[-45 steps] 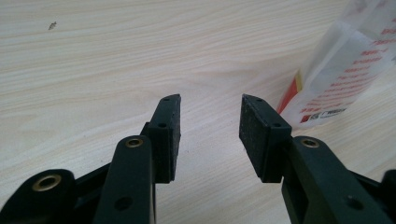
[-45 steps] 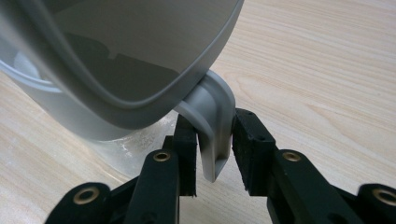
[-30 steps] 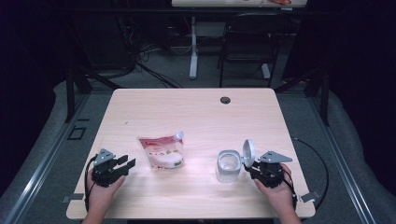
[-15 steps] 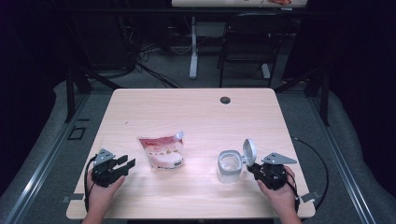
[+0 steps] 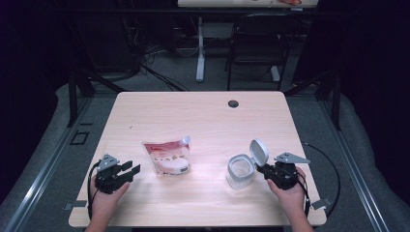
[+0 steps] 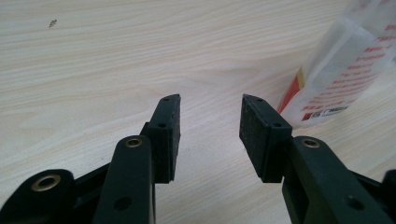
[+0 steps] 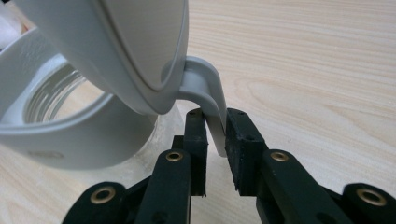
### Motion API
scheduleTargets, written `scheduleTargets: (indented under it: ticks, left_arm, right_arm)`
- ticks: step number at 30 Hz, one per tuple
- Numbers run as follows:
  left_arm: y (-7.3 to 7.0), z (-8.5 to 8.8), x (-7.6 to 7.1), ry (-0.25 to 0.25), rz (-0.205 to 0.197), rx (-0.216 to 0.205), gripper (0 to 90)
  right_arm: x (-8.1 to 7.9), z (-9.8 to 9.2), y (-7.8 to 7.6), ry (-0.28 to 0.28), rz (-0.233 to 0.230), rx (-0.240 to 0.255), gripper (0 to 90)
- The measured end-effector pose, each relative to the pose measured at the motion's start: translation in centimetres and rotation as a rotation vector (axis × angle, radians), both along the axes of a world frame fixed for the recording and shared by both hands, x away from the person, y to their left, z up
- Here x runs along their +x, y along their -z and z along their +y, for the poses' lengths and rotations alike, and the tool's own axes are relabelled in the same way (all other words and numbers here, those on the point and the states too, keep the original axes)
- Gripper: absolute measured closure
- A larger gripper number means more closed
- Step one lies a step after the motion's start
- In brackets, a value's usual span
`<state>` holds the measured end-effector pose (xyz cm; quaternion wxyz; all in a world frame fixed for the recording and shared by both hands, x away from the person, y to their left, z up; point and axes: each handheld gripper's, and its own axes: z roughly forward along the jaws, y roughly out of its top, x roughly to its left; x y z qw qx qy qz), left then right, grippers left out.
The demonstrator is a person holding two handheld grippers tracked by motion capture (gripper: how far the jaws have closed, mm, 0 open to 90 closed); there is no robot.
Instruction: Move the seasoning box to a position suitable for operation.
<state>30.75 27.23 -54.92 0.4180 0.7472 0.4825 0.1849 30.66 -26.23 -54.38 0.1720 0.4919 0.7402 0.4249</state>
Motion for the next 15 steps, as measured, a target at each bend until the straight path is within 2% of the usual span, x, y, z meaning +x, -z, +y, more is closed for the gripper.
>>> scheduleTargets:
  ticks: [7,15]
  left_arm:
    - [0.0,0.0,0.0,0.003,-0.001,-0.002,58.3]
    - [-0.1,0.0,-0.1,-0.001,-0.002,-0.005,58.3]
  right_arm:
    - [0.8,0.3,-0.3,0.009,-0.008,0.003,78.6]
    - [1.6,0.6,-0.5,-0.014,-0.029,0.001,78.6]
